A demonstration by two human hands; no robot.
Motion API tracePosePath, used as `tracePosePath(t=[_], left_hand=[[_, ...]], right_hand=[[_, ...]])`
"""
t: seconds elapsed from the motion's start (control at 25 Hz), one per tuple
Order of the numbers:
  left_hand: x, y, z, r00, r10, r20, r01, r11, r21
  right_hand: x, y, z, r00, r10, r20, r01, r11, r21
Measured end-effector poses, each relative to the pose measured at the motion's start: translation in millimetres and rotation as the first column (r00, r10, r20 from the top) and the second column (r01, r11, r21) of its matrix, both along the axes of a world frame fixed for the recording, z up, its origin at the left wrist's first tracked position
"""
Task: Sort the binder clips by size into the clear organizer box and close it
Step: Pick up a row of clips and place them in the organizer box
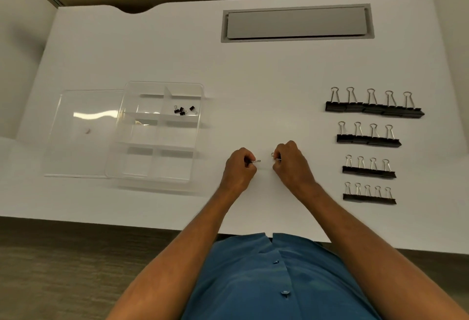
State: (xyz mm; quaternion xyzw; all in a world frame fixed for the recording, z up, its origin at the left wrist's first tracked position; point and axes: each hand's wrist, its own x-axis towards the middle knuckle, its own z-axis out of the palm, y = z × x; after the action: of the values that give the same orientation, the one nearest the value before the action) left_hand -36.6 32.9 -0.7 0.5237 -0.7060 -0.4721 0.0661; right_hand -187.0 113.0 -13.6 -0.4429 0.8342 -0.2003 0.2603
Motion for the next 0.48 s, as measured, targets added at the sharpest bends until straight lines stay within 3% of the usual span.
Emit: tracePosePath(t=[0.08, 0.12, 0.16, 0.24, 0.32, 0.36, 0.48], left_hand=[[5.3, -4.9, 5.0, 1.0, -0.009, -0.013, 0.009, 1.0, 0.013], [7.4, -8.7, 8.8, 1.0, -0.007, -0.026, 0.007, 1.0, 0.019], [8.7, -12.5, 13.3, 0.999, -0.001, -0.042, 0.002, 1.0, 0.023], [10.7, -20.7, 25.4, 0.996, 0.011, -0.091, -0.009, 1.0, 0.023], [13.4, -27.9, 38.3, 0.988, 0.003, -0.153, 0.0, 1.0, 0.015], [15.0, -30.5, 43.7, 0.984, -0.015, -0.175, 0.016, 1.0, 0.004], [23.4, -38.8, 56.5, 0.974, -0.096, -0.207, 0.085, 0.994, -0.065]], right_hand=[[0.3, -3.6, 2.8, 0.994, -0.074, 0.086, 0.07, 0.997, 0.041], [0.7, -6.9, 6.6, 0.966, -0.156, 0.208, 0.146, 0.987, 0.063], [2.1, -9.9, 12.0, 0.886, -0.256, 0.386, 0.238, 0.967, 0.094], [11.2, -15.6, 26.6, 0.56, -0.379, 0.737, 0.381, 0.907, 0.177], [27.0, -24.0, 37.9, 0.264, -0.382, 0.886, 0.46, 0.857, 0.233], [35.9, -29.4, 41.9, 0.175, -0.366, 0.914, 0.484, 0.84, 0.244], [60.1, -49.7, 52.7, 0.068, -0.29, 0.955, 0.524, 0.825, 0.213]])
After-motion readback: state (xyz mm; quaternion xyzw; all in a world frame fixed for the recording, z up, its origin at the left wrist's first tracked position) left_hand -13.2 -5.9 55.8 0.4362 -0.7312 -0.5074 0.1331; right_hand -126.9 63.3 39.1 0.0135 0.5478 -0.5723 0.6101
